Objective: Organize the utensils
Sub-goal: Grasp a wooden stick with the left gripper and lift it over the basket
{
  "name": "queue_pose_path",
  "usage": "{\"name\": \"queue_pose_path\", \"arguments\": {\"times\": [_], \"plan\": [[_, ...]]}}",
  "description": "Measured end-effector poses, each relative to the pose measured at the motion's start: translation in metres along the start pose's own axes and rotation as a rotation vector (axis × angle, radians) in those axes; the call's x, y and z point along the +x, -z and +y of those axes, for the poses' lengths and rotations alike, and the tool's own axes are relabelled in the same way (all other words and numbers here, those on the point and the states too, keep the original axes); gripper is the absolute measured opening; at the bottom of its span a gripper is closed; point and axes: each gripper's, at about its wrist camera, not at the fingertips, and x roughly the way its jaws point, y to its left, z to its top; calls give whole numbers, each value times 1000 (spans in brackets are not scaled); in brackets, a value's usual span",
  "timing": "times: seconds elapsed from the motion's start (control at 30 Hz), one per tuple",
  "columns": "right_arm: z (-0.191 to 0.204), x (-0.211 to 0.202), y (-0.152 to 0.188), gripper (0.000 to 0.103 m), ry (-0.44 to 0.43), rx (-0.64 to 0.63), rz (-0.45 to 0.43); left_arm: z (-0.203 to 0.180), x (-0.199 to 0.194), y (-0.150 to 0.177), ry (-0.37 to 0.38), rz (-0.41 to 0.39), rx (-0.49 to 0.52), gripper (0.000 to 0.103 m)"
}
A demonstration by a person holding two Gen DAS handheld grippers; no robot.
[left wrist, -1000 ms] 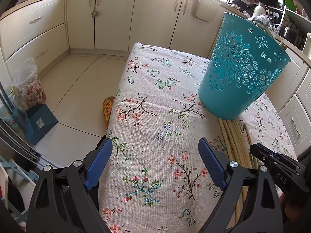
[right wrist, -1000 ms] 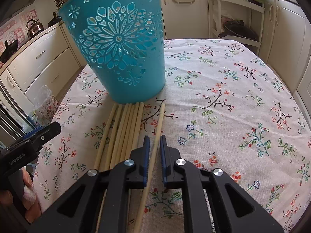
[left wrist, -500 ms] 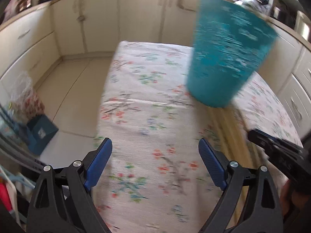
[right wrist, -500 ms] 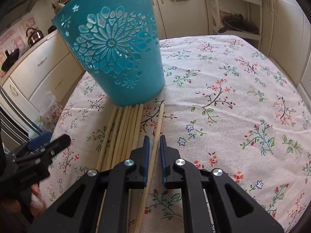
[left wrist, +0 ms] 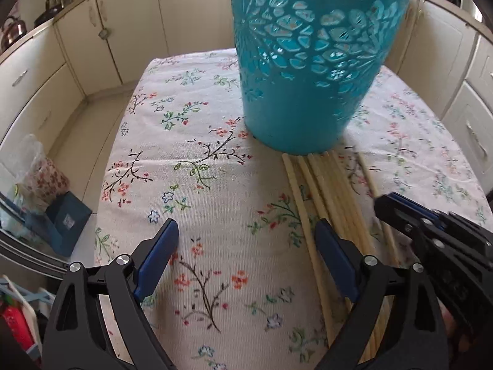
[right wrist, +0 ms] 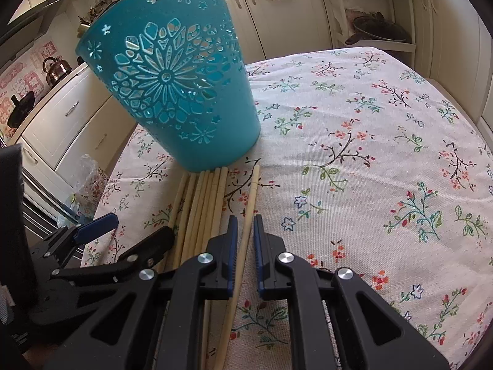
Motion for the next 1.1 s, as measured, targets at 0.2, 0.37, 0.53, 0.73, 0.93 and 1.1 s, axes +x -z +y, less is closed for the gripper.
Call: {"name": "queue_pose_path", "arguments": {"times": [0.2, 0.37, 0.53, 0.73, 0.93, 1.1], "plan": [[0, -3, 0, 11, 31, -23, 4, -8, 4, -14, -8, 3, 38, 68], [11, 5, -6, 12, 82, -85, 7, -16, 4, -19, 61, -9, 98, 34], [11, 4, -7, 11, 83, -115, 53, -15, 4, -24, 156, 16, 87, 5], [11, 7, -13, 11, 70, -164, 100, -7, 7, -30, 164, 67, 70, 6], [5, 6, -7, 7, 60, -137, 48, 4, -9, -23, 187, 53, 47, 5], [5, 6, -6, 7, 60, -123, 25, 56, -73, -29, 267, -101, -90, 5]]}}
